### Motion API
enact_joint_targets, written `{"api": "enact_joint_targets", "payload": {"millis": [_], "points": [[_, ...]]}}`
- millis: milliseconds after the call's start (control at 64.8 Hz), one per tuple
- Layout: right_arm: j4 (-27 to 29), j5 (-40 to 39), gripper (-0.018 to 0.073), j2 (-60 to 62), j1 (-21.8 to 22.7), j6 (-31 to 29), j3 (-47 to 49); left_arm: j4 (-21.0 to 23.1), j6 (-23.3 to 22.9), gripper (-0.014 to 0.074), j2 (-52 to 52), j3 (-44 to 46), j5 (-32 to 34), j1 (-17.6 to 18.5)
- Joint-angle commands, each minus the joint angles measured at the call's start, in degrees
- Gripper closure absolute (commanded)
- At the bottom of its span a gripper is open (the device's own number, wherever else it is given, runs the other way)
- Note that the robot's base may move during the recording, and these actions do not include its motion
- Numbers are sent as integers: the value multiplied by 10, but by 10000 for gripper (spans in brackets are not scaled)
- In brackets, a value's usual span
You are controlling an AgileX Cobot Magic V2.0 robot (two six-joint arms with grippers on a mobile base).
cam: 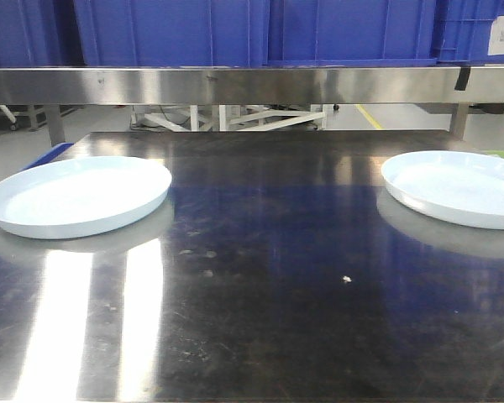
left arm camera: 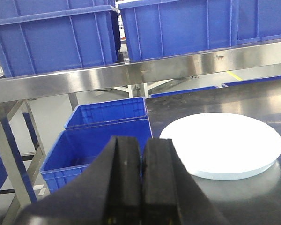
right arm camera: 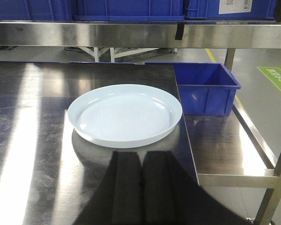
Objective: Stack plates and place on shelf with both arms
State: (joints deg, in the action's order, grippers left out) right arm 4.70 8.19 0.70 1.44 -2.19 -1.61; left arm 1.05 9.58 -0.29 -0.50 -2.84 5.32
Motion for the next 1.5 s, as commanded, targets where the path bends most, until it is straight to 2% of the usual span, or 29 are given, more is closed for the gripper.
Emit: {"api": "enact_joint_targets", "payload": {"millis": [0, 401, 664, 818, 1157, 1358, 1481], "points": [[0, -50, 504, 10, -1, -4, -1, 5, -4, 514, -11, -2, 54, 2], [0, -50, 504, 10, -1, -4, -1, 5, -4, 514, -9, 27, 53, 2], [0, -50, 504, 10, -1, -4, -1, 7, -4, 514, 34, 120, -22, 2], [0, -50, 504, 10, -1, -4, -1, 18, -4, 514, 86, 174, -28, 2], [0, -50, 504, 10, -1, -4, -1, 30, -5, 514, 272, 285, -126, 2], [0, -50, 504, 10, -1, -4, -1, 105, -5, 514, 418, 344, -134, 2], [0, -50, 504, 10, -1, -4, -1, 138, -5, 514, 523, 404, -185, 2]]}}
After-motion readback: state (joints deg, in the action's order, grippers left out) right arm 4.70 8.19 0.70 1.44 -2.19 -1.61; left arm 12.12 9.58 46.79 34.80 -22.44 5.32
